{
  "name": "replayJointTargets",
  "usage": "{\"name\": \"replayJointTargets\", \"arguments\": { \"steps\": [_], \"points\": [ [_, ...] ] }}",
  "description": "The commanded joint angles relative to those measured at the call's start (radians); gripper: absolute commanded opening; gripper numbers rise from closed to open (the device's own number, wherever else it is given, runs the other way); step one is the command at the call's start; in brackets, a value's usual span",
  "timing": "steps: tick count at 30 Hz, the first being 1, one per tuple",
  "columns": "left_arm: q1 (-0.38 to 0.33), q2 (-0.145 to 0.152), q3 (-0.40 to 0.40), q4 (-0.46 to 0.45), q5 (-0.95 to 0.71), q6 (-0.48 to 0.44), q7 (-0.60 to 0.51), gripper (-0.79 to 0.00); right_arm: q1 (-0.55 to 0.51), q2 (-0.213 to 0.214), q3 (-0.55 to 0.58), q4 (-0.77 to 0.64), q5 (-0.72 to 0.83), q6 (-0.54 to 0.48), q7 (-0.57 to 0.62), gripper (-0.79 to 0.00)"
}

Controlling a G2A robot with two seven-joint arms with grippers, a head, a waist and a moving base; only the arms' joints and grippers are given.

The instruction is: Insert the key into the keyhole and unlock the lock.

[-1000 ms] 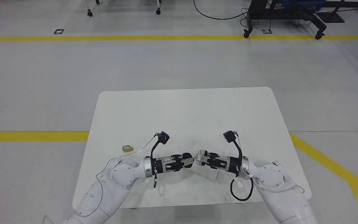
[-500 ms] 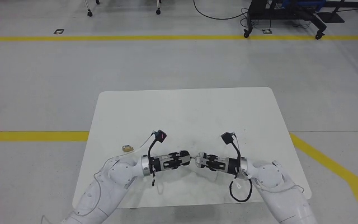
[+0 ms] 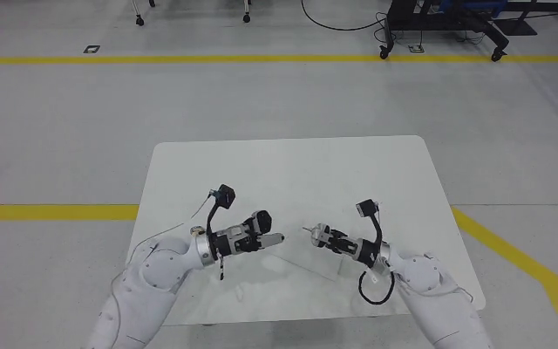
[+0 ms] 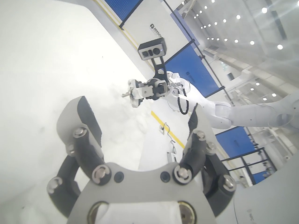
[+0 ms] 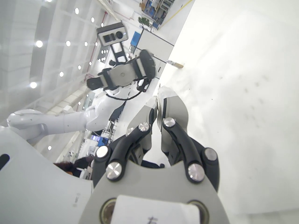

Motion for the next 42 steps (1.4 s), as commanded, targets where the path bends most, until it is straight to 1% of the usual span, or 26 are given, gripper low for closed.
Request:
{"name": "replayJointTargets", "arguments": {
  "steps": [1,2,3,4,5,7,8,10,11,13,14,16,28,30,33,35,36,38,39,40,42],
  "points": [
    [0.105,0.026,-0.12,-0.19,0.082,0.038,-0.044,0.0,0.019,-0.013,-0.039,0.076,0.051,-0.037,0.005,-0.785],
    [0.147,0.038,-0.172,-0.252,0.105,0.039,-0.076,0.0,0.031,-0.02,-0.058,0.111,0.067,-0.058,0.011,-0.785],
    [0.183,0.048,-0.223,-0.295,0.117,0.03,-0.112,0.0,0.045,-0.026,-0.077,0.143,0.069,-0.074,0.018,-0.785],
    [0.21,0.058,-0.277,-0.312,0.123,0.021,-0.15,0.0,0.062,-0.031,-0.093,0.165,0.068,-0.095,0.029,-0.785],
    [0.222,0.066,-0.332,-0.305,0.127,0.015,-0.173,0.0,0.075,-0.036,-0.103,0.18,0.085,-0.12,0.038,-0.785],
    [0.215,0.079,-0.416,-0.251,0.138,0.009,-0.198,0.0,0.09,-0.044,-0.113,0.203,0.142,-0.163,0.051,-0.785],
    [0.205,0.083,-0.433,-0.231,0.148,-0.001,-0.209,0.0,0.093,-0.046,-0.115,0.207,0.155,-0.177,0.055,-0.785],
    [0.157,0.094,-0.463,-0.148,0.206,-0.056,-0.235,0.0,0.097,-0.05,-0.114,0.223,0.183,-0.215,0.048,-0.785],
    [0.131,0.098,-0.47,-0.121,0.281,-0.075,-0.236,0.0,0.099,-0.051,-0.112,0.229,0.189,-0.224,0.036,-0.785],
    [0.093,0.101,-0.453,-0.079,0.452,-0.082,-0.188,0.0,0.1,-0.053,-0.105,0.239,0.195,-0.235,0.008,-0.785],
    [0.088,0.101,-0.447,-0.073,0.481,-0.079,-0.181,0.0,0.101,-0.053,-0.1,0.244,0.189,-0.239,-0.007,-0.785],
    [0.088,0.101,-0.447,-0.073,0.481,-0.079,-0.181,0.0,0.1,-0.054,-0.095,0.248,0.179,-0.237,-0.024,-0.785],
    [0.088,0.101,-0.447,-0.073,0.481,-0.079,-0.181,0.0,0.1,-0.054,-0.095,0.248,0.179,-0.237,-0.024,-0.785],
    [0.095,0.102,-0.445,-0.076,0.501,-0.071,-0.166,0.0,0.1,-0.054,-0.095,0.248,0.179,-0.237,-0.024,-0.785],
    [0.07,0.11,-0.444,-0.068,0.587,-0.13,-0.151,0.0,0.1,-0.054,-0.095,0.248,0.179,-0.237,-0.024,-0.785],
    [0.05,0.114,-0.411,-0.033,0.586,-0.231,-0.151,0.0,0.1,-0.054,-0.095,0.248,0.179,-0.237,-0.024,-0.785],
    [0.016,0.118,-0.386,0.029,0.551,-0.29,-0.173,0.0,0.1,-0.054,-0.095,0.248,0.179,-0.237,-0.024,-0.785],
    [-0.029,0.128,-0.315,0.057,0.606,-0.326,-0.158,0.0,0.1,-0.054,-0.095,0.248,0.179,-0.237,-0.024,-0.785],
    [-0.064,0.14,-0.255,0.09,0.683,-0.348,-0.136,0.0,0.1,-0.054,-0.095,0.248,0.179,-0.237,-0.024,-0.785],
    [-0.089,0.148,-0.215,0.112,0.72,-0.375,-0.11,-0.015,0.1,-0.054,-0.095,0.248,0.179,-0.237,-0.024,-0.785],
    [-0.14,0.164,-0.15,0.144,0.764,-0.385,-0.099,-0.015,0.1,-0.054,-0.095,0.248,0.179,-0.237,-0.024,-0.785]
  ]
}}
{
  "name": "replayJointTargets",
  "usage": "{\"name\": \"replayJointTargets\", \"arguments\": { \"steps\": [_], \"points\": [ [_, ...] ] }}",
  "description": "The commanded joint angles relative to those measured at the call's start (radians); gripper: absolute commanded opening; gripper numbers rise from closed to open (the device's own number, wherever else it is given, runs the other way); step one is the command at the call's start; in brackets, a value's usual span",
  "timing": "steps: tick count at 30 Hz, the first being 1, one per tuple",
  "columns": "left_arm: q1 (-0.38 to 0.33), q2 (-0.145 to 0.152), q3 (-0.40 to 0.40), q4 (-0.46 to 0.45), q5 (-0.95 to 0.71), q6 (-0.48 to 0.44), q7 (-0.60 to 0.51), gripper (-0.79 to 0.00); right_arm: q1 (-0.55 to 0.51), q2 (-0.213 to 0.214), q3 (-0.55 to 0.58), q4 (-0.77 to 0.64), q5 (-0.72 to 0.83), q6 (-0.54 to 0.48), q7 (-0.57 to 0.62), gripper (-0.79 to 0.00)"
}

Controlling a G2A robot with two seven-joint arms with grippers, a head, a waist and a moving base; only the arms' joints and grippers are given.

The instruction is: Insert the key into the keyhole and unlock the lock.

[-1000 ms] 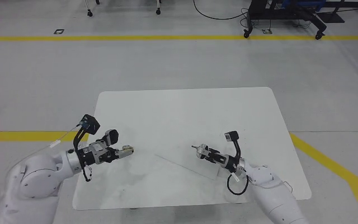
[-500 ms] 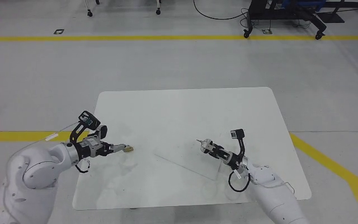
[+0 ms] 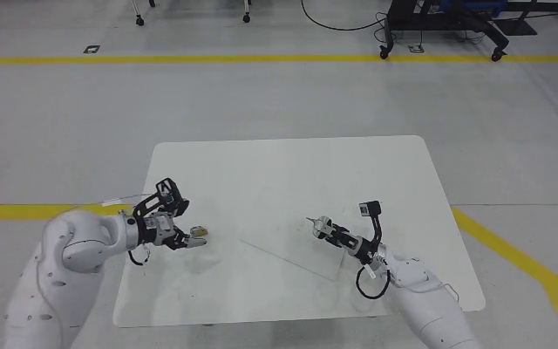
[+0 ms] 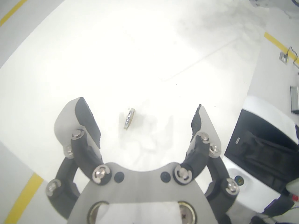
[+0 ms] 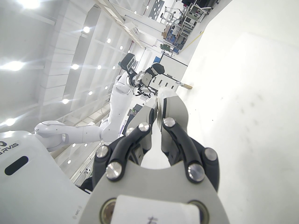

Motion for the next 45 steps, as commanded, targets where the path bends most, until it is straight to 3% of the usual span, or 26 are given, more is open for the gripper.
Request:
{"name": "replayJointTargets", "arguments": {
  "steps": [1,3,10,14,16,20,27,32,34,37,45],
  "points": [
    [-0.052,0.016,0.069,0.026,0.118,-0.002,0.0,-0.031,0.0,0.0,0.0,0.0,0.0,0.0,0.0,-0.785],
    [-0.085,0.027,0.112,0.037,0.155,-0.002,0.0,-0.111,0.0,0.0,0.0,0.0,0.0,0.0,0.0,-0.785],
    [-0.142,0.046,0.211,0.078,0.177,-0.002,0.014,-0.166,0.0,0.0,0.0,0.0,0.0,0.0,0.0,-0.785],
    [-0.161,0.059,0.263,0.093,0.188,-0.002,0.019,-0.357,0.0,0.0,0.0,0.0,0.0,0.0,0.0,-0.785],
    [-0.171,0.065,0.283,0.1,0.195,-0.002,0.027,-0.354,0.0,0.0,0.0,0.0,0.0,0.0,0.0,-0.785],
    [-0.192,0.074,0.304,0.123,0.213,-0.002,0.052,-0.443,0.0,0.0,0.0,0.0,0.0,0.0,0.0,-0.785],
    [-0.226,0.075,0.342,0.158,0.245,-0.002,0.089,-0.459,0.0,0.0,0.0,0.0,0.0,0.0,0.0,-0.785],
    [-0.249,0.068,0.372,0.187,0.255,0.004,0.109,-0.554,0.0,0.0,0.0,0.0,0.0,0.0,0.0,-0.785],
    [-0.259,0.066,0.382,0.197,0.261,0.01,0.116,-0.6,0.0,0.0,0.0,0.0,0.0,0.0,0.0,-0.785],
    [-0.272,0.062,0.399,0.21,0.274,0.008,0.12,-0.785,0.0,0.0,0.0,0.0,0.0,0.0,0.0,-0.785],
    [-0.295,0.057,0.428,0.23,0.305,0.022,0.125,-0.785,0.0,0.0,0.0,0.0,0.0,0.0,0.0,-0.785]
  ]
}}
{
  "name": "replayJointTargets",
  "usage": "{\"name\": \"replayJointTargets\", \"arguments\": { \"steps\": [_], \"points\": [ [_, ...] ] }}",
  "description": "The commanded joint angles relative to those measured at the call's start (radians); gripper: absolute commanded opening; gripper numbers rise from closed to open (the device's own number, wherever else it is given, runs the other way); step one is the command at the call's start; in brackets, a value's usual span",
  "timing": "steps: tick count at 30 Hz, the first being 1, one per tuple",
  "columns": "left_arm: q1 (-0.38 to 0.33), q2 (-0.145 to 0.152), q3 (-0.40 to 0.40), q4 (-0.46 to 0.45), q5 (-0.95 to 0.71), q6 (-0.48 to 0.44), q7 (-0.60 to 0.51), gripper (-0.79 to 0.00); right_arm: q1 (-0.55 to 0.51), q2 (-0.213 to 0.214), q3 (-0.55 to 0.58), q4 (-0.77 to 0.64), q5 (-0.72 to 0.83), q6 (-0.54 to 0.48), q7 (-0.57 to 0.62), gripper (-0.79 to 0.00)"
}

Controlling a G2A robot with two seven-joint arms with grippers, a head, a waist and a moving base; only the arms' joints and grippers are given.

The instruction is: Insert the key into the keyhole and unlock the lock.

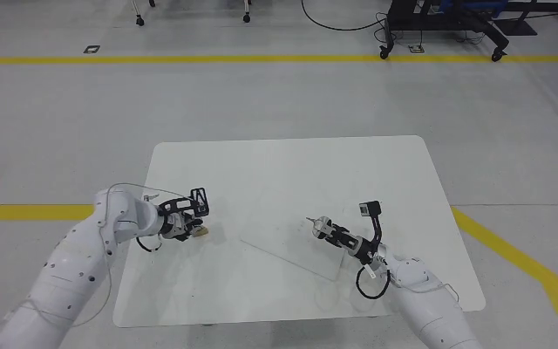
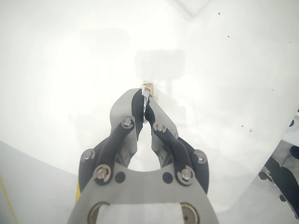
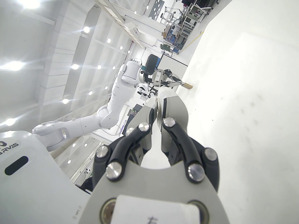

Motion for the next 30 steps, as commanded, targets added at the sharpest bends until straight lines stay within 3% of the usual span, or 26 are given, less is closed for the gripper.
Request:
{"name": "replayJointTargets", "arguments": {
  "steps": [1,11,15,20,24,30],
  "points": [
    [-0.003,-0.001,0.005,-0.003,0.007,0.008,0.009,-0.785,0.0,0.0,0.0,0.0,0.0,0.0,0.0,-0.785],
    [0.004,-0.005,0.028,-0.037,0.097,0.103,0.023,-0.785,0.0,0.0,0.0,0.0,0.0,0.0,0.0,-0.785],
    [0.031,-0.006,0.007,-0.049,0.099,0.227,0.074,-0.785,0.0,0.0,0.0,0.0,0.0,0.0,0.0,-0.785],
    [0.071,0.005,-0.112,-0.042,-0.094,0.306,0.205,-0.785,0.0,0.0,0.0,0.0,0.0,0.0,0.0,-0.785],
    [0.128,0.004,-0.188,-0.056,-0.419,0.289,0.277,-0.785,0.0,0.0,0.0,0.0,0.0,0.0,0.0,-0.785],
    [0.14,0.005,-0.189,-0.08,-0.454,0.277,0.262,-0.785,0.0,0.0,0.0,0.0,0.0,0.0,0.0,-0.785]
  ]
}}
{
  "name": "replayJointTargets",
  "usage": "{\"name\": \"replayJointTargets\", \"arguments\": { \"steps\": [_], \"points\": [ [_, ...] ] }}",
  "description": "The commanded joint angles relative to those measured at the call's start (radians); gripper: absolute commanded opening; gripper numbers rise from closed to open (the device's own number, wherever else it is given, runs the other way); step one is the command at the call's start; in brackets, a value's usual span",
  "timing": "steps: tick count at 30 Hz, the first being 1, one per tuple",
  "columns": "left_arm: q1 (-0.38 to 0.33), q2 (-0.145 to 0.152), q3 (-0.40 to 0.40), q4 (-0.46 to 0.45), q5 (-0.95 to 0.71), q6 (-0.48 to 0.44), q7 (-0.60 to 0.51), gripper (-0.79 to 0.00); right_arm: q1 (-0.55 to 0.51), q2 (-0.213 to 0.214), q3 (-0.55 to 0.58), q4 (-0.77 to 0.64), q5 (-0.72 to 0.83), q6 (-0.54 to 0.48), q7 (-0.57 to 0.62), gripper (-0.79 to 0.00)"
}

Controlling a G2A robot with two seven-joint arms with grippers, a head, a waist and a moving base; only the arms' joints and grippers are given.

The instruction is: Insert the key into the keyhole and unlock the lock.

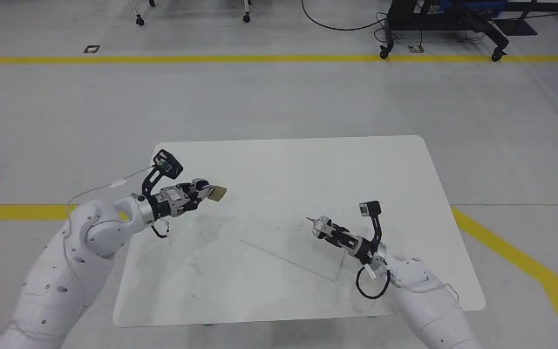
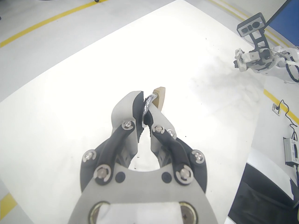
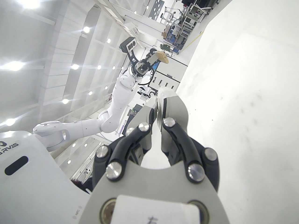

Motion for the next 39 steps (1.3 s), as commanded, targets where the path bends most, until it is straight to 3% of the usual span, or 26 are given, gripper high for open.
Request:
{"name": "replayJointTargets", "arguments": {
  "steps": [1,4,9,10,13,17,21,26,39],
  "points": [
    [0.0,0.0,0.0,0.0,0.002,0.0,0.001,-0.785,0.0,0.0,0.0,0.0,0.0,0.0,0.0,-0.785],
    [0.01,-0.002,0.003,-0.004,-0.026,-0.003,0.016,-0.785,-0.011,-0.003,-0.004,-0.014,0.021,0.017,-0.021,-0.785],
    [0.026,-0.043,0.11,0.075,-0.65,-0.217,0.021,-0.785,0.003,-0.024,-0.017,-0.044,0.014,0.086,-0.185,-0.785],
    [0.019,-0.054,0.153,0.09,-0.802,-0.254,-0.011,-0.785,0.008,-0.032,-0.029,-0.054,0.021,0.102,-0.22,-0.785],
    [-0.036,-0.081,0.267,0.136,-1.089,-0.254,-0.188,-0.785,0.029,-0.051,-0.055,-0.078,0.036,0.151,-0.287,-0.785],
    [-0.11,-0.115,0.353,0.201,-1.287,-0.244,-0.354,-0.785,0.039,-0.068,-0.068,-0.112,0.087,0.182,-0.325,-0.785],
    [-0.175,-0.145,0.397,0.267,-1.346,-0.243,-0.436,-0.785,0.044,-0.077,-0.068,-0.132,0.127,0.192,-0.325,-0.785],
    [-0.237,-0.173,0.448,0.332,-1.267,-0.223,-0.456,-0.785,0.057,-0.093,-0.074,-0.142,0.154,0.184,-0.345,-0.785],
    [-0.287,-0.224,0.498,0.422,-1.246,-0.239,-0.44,-0.785,0.082,-0.124,-0.103,-0.141,0.163,0.198,-0.296,-0.785]
  ]
}}
